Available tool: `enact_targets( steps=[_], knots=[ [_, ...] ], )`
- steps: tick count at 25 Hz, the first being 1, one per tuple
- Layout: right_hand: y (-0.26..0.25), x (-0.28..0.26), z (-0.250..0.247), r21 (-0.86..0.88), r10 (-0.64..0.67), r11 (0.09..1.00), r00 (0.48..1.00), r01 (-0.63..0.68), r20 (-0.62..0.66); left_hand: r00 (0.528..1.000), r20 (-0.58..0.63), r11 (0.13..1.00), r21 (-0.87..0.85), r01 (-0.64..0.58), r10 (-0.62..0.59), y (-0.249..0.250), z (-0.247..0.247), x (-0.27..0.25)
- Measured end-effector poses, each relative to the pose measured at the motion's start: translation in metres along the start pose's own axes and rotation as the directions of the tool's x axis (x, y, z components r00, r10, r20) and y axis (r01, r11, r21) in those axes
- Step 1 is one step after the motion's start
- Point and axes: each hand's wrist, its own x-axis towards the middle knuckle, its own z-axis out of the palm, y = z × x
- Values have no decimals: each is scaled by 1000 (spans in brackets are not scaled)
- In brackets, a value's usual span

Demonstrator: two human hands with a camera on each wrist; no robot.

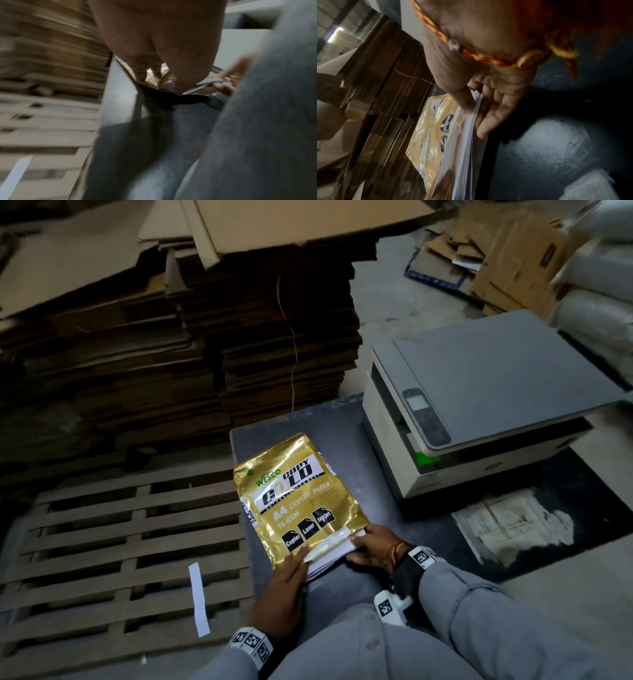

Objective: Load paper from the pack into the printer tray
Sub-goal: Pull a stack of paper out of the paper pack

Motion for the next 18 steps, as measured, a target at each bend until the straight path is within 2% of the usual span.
enact_targets(
  steps=[3, 6, 11, 18],
  knots=[
    [9, 1, -4, -19, 29, 999, 999, -28, 31, 999, -36, 999, -18, 29, -29, -3, -1, -10],
    [10, -3, 0, -90, -5, 996, 996, 13, 85, 1000, -21, 998, -62, -11, 9, 5, -3, -17],
    [3, -8, 10, -107, -64, 992, 998, 64, 1, 1000, 6, 999, -36, -25, 25, -3, 0, -9],
    [2, -38, -9, -152, -84, 982, 984, 108, 156, 987, 57, 987, -51, 155, -152, -9, 0, -9]
  ],
)
